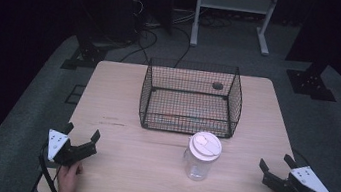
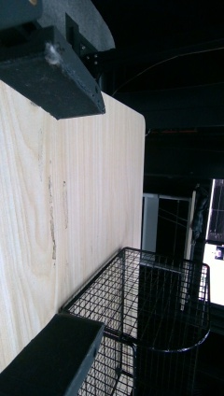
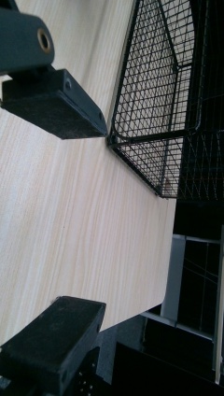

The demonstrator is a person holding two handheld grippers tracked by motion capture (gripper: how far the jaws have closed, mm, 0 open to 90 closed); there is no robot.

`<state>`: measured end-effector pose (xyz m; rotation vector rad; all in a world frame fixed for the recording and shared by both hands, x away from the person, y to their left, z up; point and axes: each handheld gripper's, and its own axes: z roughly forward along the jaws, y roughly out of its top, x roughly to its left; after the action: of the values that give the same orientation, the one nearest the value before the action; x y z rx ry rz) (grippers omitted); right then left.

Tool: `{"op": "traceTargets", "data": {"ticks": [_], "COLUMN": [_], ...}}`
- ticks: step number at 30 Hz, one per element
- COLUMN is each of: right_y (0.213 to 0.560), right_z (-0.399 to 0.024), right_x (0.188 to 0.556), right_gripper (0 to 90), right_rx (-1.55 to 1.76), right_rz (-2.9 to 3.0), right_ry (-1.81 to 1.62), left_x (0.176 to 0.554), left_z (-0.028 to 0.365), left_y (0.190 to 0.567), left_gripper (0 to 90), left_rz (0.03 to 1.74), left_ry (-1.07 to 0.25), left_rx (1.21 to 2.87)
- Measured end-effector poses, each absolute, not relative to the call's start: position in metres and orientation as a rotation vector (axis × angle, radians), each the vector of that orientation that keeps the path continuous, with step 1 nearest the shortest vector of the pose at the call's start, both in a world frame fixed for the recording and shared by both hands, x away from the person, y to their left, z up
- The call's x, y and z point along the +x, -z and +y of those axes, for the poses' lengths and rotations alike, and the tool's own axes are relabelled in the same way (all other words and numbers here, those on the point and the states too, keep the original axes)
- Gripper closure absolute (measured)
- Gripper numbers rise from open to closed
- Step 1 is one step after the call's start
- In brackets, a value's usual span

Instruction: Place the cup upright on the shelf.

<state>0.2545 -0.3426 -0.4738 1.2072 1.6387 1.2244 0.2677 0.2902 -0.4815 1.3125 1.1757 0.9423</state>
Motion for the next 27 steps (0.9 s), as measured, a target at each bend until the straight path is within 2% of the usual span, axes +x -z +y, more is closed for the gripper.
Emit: {"op": "traceTargets", "data": {"ticks": [27], "right_y": [0.46], "right_z": [-0.321], "right_x": [0.24], "right_gripper": [9.5], "right_rx": [1.057], "right_rz": [1.704], "right_ry": [-1.318], "left_x": [0.267], "left_z": [0.29], "left_y": [0.482], "left_gripper": [0.0], "left_rz": [1.16], "left_ry": [-0.935], "left_rx": [1.319]}}
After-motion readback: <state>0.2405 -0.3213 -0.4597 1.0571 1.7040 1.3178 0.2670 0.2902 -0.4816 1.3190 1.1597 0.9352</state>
